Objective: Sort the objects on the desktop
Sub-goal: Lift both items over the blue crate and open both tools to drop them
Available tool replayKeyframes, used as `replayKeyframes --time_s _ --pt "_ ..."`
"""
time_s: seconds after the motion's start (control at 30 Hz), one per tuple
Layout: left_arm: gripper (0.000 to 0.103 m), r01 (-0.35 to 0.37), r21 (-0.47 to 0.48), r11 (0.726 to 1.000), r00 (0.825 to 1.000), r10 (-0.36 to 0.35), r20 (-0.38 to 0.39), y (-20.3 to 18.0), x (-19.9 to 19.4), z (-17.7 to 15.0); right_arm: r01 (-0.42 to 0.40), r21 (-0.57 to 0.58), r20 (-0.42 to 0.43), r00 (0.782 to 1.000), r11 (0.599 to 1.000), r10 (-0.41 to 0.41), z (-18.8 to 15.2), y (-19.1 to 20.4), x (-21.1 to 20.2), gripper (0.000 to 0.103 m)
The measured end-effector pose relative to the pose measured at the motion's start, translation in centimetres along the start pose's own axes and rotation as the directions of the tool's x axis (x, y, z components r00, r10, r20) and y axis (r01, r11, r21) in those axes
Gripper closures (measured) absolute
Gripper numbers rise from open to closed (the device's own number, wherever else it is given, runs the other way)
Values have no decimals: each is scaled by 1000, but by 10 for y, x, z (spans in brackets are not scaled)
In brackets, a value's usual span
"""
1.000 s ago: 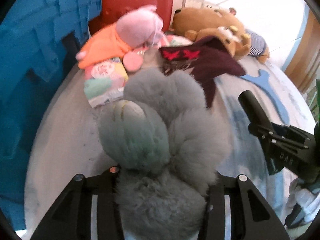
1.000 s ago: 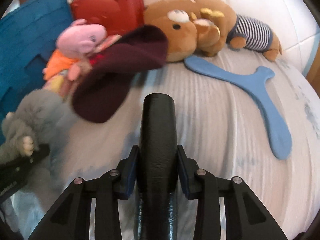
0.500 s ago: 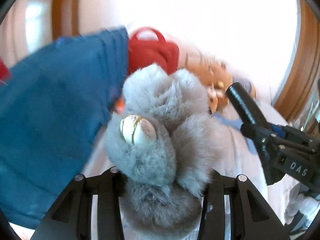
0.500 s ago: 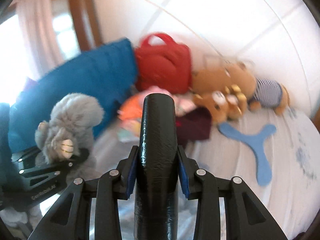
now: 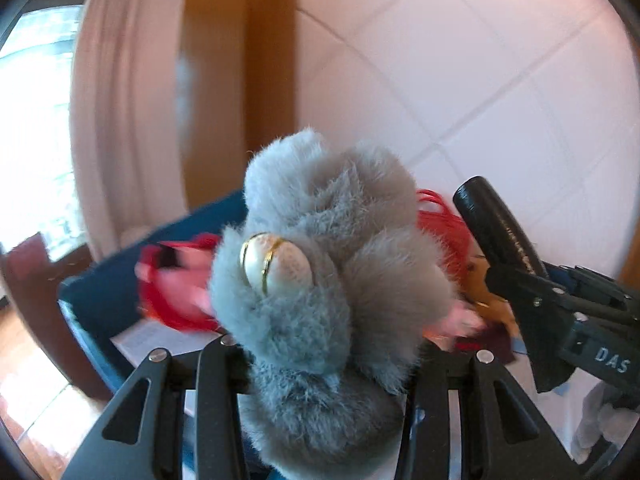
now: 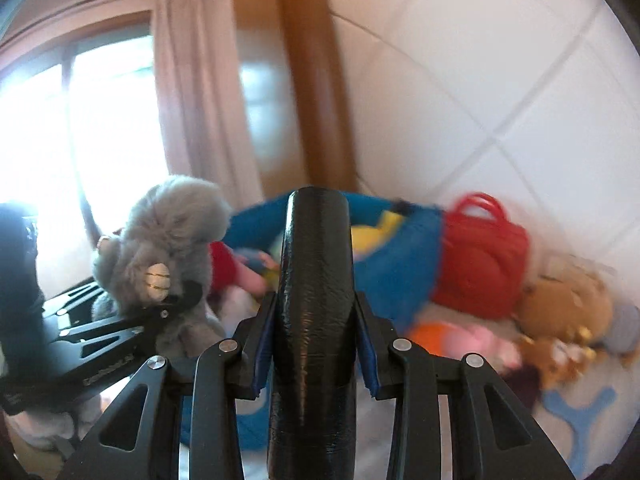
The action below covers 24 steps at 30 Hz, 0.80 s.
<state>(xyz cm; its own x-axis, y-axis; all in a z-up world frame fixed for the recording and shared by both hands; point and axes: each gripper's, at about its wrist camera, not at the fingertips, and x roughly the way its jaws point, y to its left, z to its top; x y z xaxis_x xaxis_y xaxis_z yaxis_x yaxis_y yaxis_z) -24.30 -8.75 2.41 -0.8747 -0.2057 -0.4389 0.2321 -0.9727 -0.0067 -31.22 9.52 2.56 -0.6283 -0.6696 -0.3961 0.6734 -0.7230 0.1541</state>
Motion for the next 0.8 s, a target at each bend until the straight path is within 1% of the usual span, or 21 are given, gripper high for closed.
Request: replayKeyframes --time_s 0.07,0.13,0.2,0.3,0.4,0.47,0.5,0.53,0.57,0.6,0.63,0.67,0.77,0.8 --pt "64 -39 -4 999 999 39 6 33 6 8 -43 12 9 999 999 43 12 24 28 67" --pt "64 -78 -7 997 997 78 9 66 12 15 -61 18 1 998 998 61 20 44 54 67" --pt "64 -106 5 994 994 106 -13 92 26 17 -74 31 -14 997 997 75 25 65 84 67" --pt "64 -112 23 993 992 113 -60 123 48 14 -71 56 -51 996 996 74 25 85 121 67" --pt "64 -86 26 996 992 88 -86 129 62 7 -28 70 -109 993 997 35 19 97 154 67" --pt "58 -68 28 997 992 71 -104 134 72 2 10 78 -146 989 997 1 9 92 169 67" --pt "49 -60 29 998 992 63 -112 136 76 0 27 81 -160 987 996 -14 8 90 174 67" --pt "36 -51 30 998 991 54 -121 138 81 -3 45 89 -165 986 995 -30 7 88 175 67" --pt "31 -42 30 999 990 46 -130 140 86 -5 69 90 -160 986 994 -54 7 86 171 66" --pt "24 -34 31 999 990 38 -139 142 90 -7 94 91 -156 985 991 -79 6 85 167 64" --pt "21 -25 31 999 989 29 -147 145 95 -10 114 93 -152 983 989 -99 6 85 163 57" --pt "21 -17 32 999 988 22 -154 146 98 -11 123 93 -150 983 988 -109 5 87 159 56" --pt "21 -1 30 1000 989 6 -147 141 89 -13 149 87 -150 980 985 -135 2 90 154 53" --pt "21 4 30 1000 989 1 -145 140 85 -14 152 86 -151 979 985 -138 2 93 152 50"
